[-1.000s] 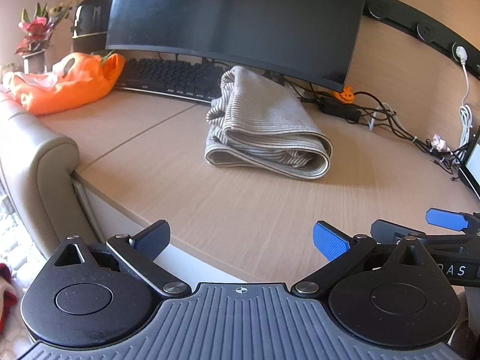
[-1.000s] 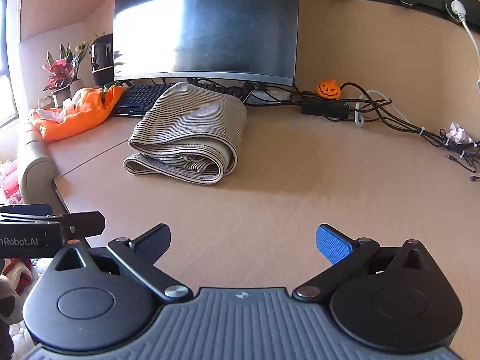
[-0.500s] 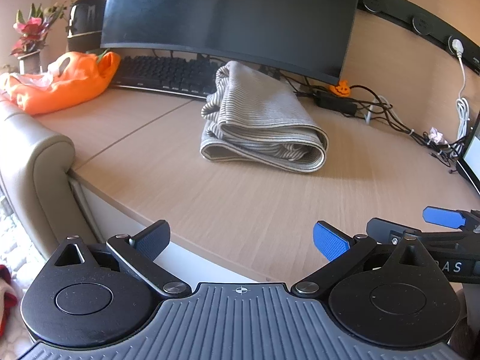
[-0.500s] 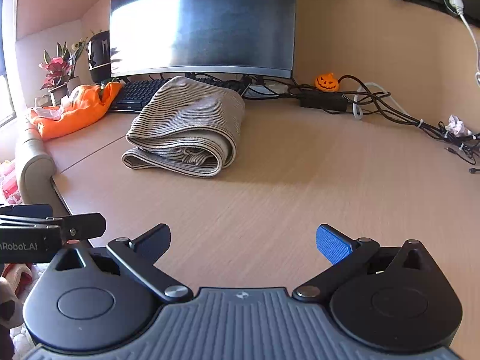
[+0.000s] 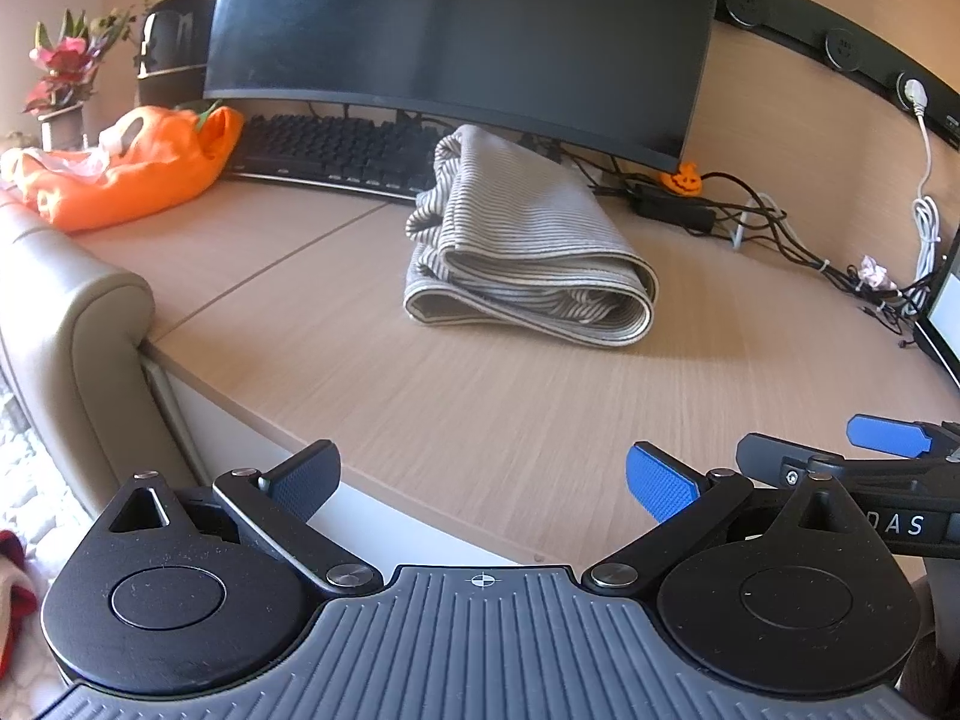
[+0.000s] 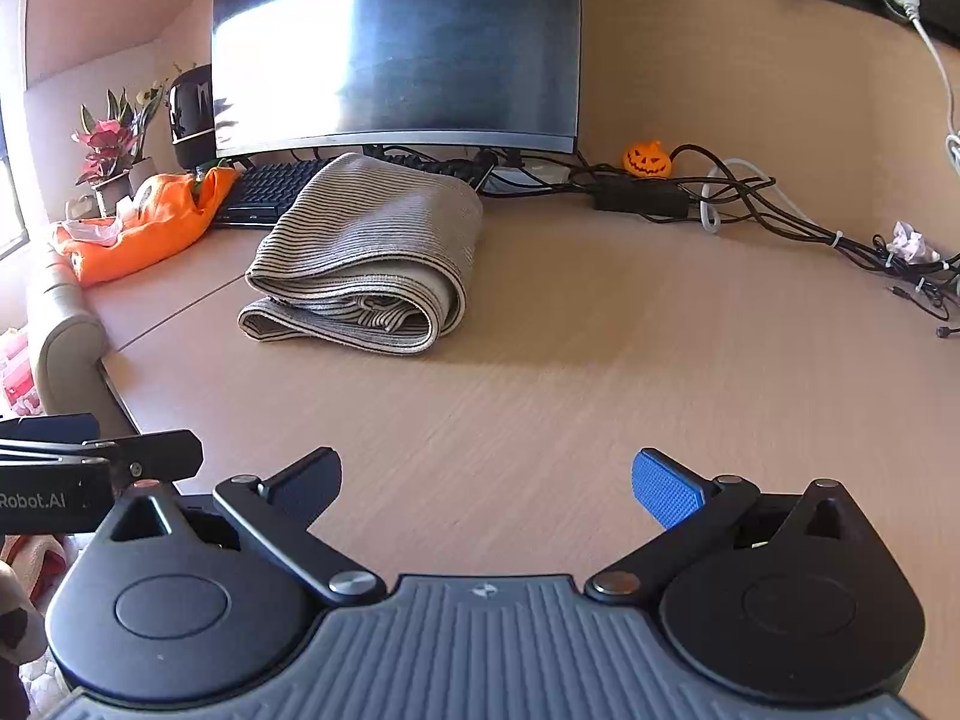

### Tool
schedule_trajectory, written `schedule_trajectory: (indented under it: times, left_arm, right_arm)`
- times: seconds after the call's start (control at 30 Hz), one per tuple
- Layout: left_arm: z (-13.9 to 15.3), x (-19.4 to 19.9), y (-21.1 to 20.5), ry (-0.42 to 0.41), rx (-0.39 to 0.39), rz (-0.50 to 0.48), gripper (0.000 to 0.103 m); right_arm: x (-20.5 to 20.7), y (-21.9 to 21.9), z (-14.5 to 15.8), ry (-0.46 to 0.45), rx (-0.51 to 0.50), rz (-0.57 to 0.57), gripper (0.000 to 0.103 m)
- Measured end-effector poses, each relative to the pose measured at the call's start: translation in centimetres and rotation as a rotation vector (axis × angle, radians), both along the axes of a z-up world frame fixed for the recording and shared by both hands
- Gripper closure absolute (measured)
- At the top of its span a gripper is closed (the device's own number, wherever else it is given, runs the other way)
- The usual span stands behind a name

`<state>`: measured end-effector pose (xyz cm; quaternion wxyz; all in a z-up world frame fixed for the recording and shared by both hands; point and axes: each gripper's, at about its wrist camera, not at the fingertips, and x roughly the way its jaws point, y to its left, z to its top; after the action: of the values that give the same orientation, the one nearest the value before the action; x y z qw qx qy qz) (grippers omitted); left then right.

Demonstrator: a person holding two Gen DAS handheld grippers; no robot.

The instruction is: Fold clothes

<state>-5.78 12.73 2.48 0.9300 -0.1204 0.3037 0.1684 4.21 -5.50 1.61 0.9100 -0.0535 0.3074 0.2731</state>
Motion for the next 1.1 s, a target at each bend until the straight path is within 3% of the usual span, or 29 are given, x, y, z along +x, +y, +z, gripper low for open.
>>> schedule_trajectory:
  times: [1.1]
  left_arm:
    - [0.2,-0.4,-0.9,-0.005,0.023,0.013,0.0]
  right_arm:
    - [0.0,0.0,0.1,0.002,0.006,0.006,0.0]
